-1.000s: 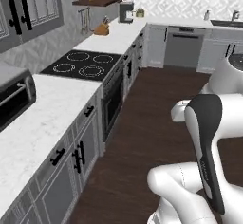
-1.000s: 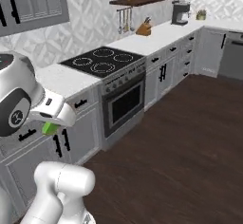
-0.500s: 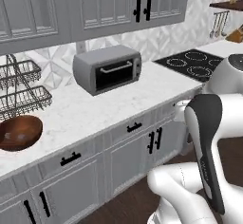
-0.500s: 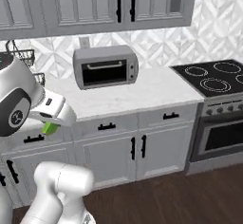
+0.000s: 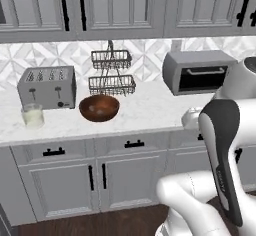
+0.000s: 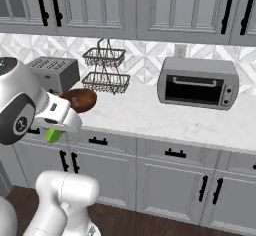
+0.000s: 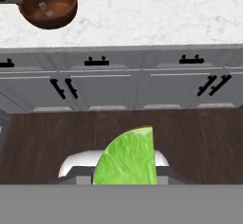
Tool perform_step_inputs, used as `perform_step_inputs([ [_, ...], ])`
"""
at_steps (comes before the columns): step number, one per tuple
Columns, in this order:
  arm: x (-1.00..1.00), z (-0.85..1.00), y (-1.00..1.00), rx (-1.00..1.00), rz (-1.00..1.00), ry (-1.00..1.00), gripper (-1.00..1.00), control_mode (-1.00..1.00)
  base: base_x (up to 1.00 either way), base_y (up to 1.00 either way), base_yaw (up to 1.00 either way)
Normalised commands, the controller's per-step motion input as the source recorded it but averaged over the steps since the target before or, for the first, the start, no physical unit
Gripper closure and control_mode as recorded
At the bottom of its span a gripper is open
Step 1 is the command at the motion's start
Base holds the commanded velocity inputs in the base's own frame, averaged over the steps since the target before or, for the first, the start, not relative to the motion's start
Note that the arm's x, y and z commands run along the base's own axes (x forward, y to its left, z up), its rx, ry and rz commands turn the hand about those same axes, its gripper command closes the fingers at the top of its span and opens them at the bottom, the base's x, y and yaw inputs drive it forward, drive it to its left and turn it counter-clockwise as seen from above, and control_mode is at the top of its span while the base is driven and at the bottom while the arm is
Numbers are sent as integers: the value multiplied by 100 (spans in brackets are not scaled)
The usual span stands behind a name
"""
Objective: Grab a lemon wedge from the fridge and one ice cube from the ice bowl, and put them in the glass of lemonade.
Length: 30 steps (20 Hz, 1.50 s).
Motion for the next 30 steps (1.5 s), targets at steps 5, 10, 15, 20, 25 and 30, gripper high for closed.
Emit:
perform_step_inputs([
  [5, 0, 0, 0, 0, 0, 0, 100, 100, 95, 92, -3],
  [10, 0, 0, 0, 0, 0, 0, 100, 100, 65, 96, -6],
  [15, 0, 0, 0, 0, 0, 0, 100, 100, 4, 11, 38],
  [20, 0, 0, 0, 0, 0, 0, 100, 100, -12, 34, 41],
  [25, 0, 0, 0, 0, 0, 0, 100, 100, 16, 17, 39],
  [30, 0, 0, 0, 0, 0, 0, 100, 100, 62, -3, 16],
])
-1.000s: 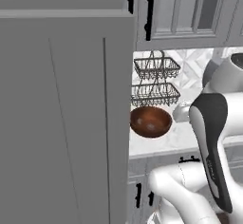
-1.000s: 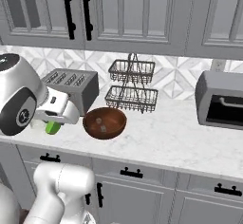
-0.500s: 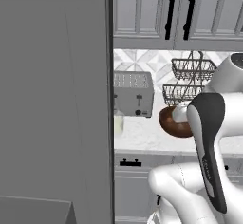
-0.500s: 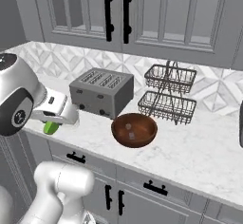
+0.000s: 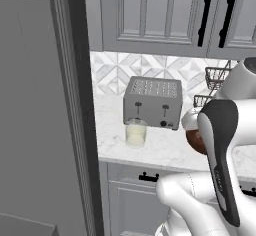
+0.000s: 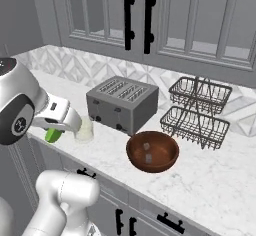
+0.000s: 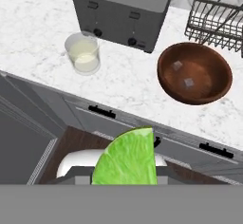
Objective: Grab a lemon wedge from the fridge and one ice cube from the ice bowl, and put them in the glass of lemonade.
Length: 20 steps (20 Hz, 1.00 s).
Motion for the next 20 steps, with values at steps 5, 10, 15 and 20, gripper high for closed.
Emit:
perform_step_inputs([
  [5, 0, 0, 0, 0, 0, 0, 100, 100, 100, 0, 13],
  [10, 0, 0, 0, 0, 0, 0, 100, 100, 39, 0, 5],
  [15, 0, 0, 0, 0, 0, 0, 100, 100, 0, 0, 0],
  [20, 0, 0, 0, 0, 0, 0, 100, 100, 4, 8, 9],
])
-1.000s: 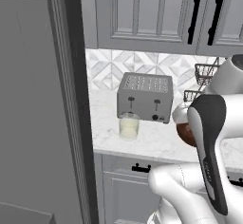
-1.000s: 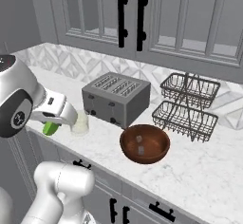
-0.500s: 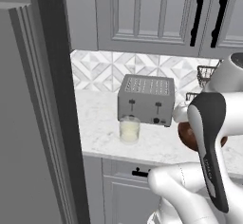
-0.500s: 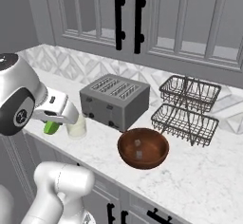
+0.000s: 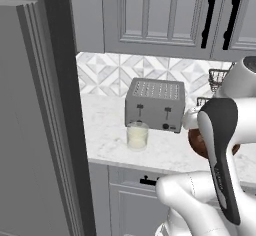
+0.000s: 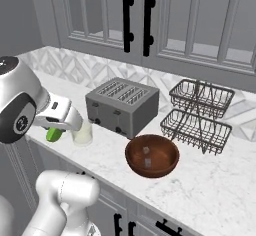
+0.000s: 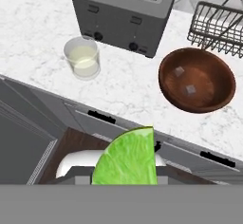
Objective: Grab a lemon wedge from the fridge and one ice cube from the ice bowl, and put them in the glass of lemonade.
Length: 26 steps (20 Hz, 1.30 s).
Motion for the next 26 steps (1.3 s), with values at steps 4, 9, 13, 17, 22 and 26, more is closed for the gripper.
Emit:
perform_step_inputs([
  [4, 52, 0, 35, 0, 31, 0, 100, -100, 11, 9, 7],
  [9, 88, 0, 44, 0, 32, 7, 100, -100, 0, 0, 0],
  [13, 71, -54, 71, -13, 5, 5, 100, -100, 0, 0, 0],
  [17, 22, -45, 9, -14, -2, 1, 100, -100, 0, 0, 0],
  [22, 73, -45, -28, -1, 1, 0, 100, -100, 0, 0, 0],
  [26, 84, -23, -2, 0, 1, -1, 100, -100, 0, 0, 0],
])
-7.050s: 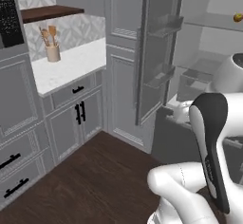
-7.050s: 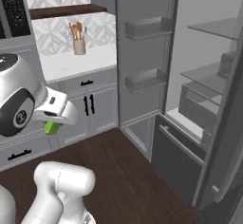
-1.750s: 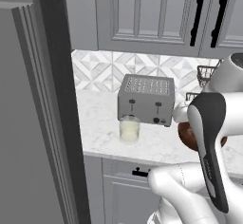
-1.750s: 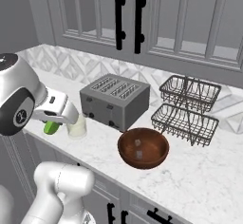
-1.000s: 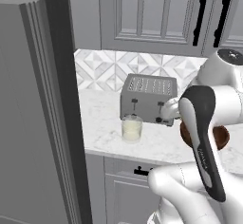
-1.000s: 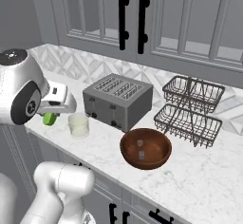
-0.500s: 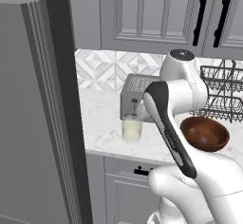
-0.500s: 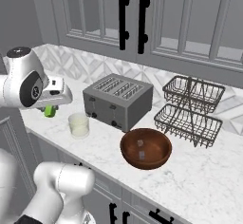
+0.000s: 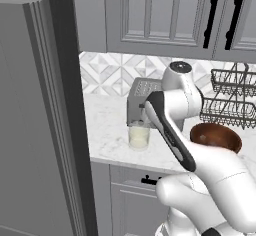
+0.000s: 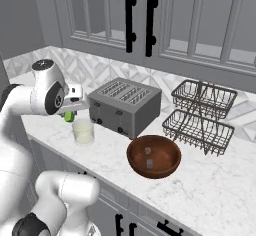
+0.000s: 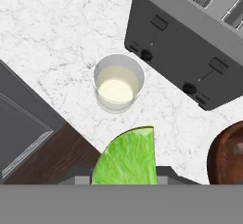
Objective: Grab a lemon wedge from the fridge and one ice cube from the ice bowl, and put them in the glass of lemonade.
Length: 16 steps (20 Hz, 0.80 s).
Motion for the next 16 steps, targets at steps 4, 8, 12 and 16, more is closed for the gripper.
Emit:
perform_step_inputs([
  [4, 50, -11, 2, 0, 5, 0, 100, -100, 0, 0, 0],
  [8, 6, -13, 27, 0, 15, 0, 100, -100, 0, 0, 0],
  [12, 15, -31, 12, -5, 14, 11, 100, -100, 0, 0, 0],
  [16, 30, -33, 13, -8, 3, 17, 100, -100, 0, 0, 0],
])
